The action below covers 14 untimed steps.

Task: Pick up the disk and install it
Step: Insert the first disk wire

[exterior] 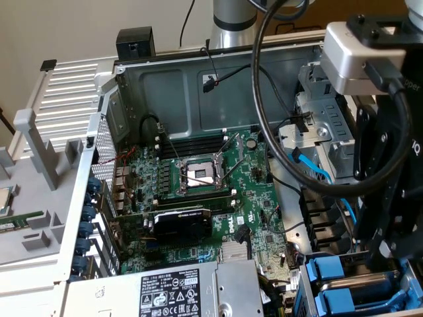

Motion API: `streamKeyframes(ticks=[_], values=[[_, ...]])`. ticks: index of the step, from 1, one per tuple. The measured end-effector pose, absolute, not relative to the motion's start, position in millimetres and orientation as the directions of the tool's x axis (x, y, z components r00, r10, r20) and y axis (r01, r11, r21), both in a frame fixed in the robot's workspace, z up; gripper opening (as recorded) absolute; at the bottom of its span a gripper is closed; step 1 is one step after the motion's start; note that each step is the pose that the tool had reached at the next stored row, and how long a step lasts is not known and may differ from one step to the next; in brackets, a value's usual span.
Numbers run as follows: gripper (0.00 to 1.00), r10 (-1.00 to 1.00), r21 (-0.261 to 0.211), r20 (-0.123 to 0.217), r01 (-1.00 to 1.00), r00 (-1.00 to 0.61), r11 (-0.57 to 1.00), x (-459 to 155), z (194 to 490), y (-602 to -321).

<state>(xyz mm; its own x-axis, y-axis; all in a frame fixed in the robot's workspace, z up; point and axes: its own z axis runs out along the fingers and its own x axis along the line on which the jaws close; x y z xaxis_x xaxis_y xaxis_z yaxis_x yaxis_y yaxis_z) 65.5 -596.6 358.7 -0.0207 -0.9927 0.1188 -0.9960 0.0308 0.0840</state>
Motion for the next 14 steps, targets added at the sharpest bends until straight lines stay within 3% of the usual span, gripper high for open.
streamKeyframes(ticks=[6,14], values=[[0.36,-0.996,0.085,0.092,-0.996,-0.021,0.029,66,367,-607],[0.36,-1.000,0.087,-0.004,-0.996,-0.020,0.020,67,368,-618]])
